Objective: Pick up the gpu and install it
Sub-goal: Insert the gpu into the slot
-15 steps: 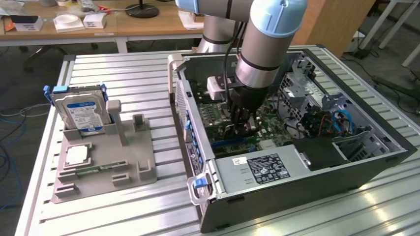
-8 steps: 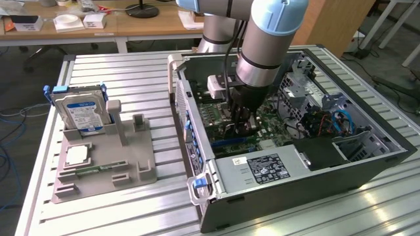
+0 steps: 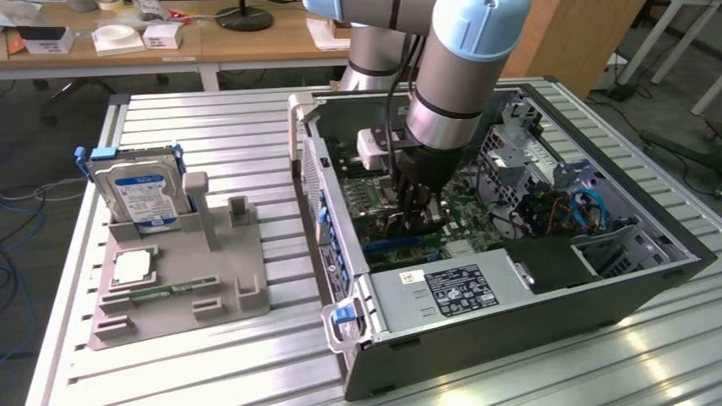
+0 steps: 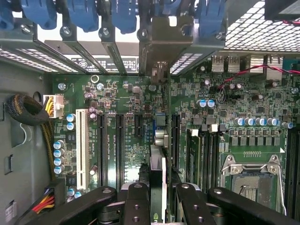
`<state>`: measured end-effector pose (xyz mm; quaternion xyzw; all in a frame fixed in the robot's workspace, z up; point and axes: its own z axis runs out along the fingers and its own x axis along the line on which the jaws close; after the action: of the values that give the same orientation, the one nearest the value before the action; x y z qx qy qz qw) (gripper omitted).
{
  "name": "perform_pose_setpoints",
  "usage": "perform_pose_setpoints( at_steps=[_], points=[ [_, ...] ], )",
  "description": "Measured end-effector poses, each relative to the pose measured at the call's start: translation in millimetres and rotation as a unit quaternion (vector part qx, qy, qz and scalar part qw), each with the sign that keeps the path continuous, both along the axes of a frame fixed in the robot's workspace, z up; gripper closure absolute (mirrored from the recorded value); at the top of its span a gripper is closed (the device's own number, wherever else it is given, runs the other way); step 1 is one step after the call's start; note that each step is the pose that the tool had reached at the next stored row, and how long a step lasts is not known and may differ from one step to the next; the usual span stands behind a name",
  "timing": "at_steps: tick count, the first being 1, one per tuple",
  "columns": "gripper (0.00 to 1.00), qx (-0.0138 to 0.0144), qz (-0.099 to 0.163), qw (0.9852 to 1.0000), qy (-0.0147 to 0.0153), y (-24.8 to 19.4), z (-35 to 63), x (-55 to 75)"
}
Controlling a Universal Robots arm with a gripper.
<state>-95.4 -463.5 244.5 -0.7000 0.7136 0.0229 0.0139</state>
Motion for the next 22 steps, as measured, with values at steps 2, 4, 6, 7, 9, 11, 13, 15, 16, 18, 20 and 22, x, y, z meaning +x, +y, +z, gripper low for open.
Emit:
perform_pose_setpoints(
  at_steps=[2,4,6,7,9,11,13,15,16,18,20,22],
  points=[
    [0.73,0.0001,-0.003,1.0,0.0,0.1,-0.1,0.5],
    [0.73,0.0001,-0.005,1.0,-0.0001,0.1,-0.1,0.7],
    [0.73,0.0001,-0.008,1.0,-0.0001,0.0,-0.1,0.9],
    [0.73,0.0001,-0.009,1.0,0.0,-0.1,-0.1,1.1],
    [0.73,0.0001,-0.012,0.9999,0.0001,-0.2,-0.1,1.5],
    [0.73,0.0001,-0.013,0.9999,0.0001,-0.3,-0.1,1.5],
    [0.73,0.0001,-0.013,0.9999,0.0001,-0.3,-0.1,1.6],
    [0.73,0.0001,-0.013,0.9999,0.0001,-0.6,-0.1,1.6],
    [0.73,0.0001,-0.013,0.9999,0.0001,-0.8,-0.1,1.5],
    [0.73,0.0001,-0.013,0.9999,0.0,-1.0,-0.1,0.8],
    [0.73,0.0001,-0.013,0.9999,0.0002,-1.3,0.0,-0.7],
    [0.73,0.0001,-0.013,0.9999,0.0001,-1.8,-0.1,-1.4]
  ],
)
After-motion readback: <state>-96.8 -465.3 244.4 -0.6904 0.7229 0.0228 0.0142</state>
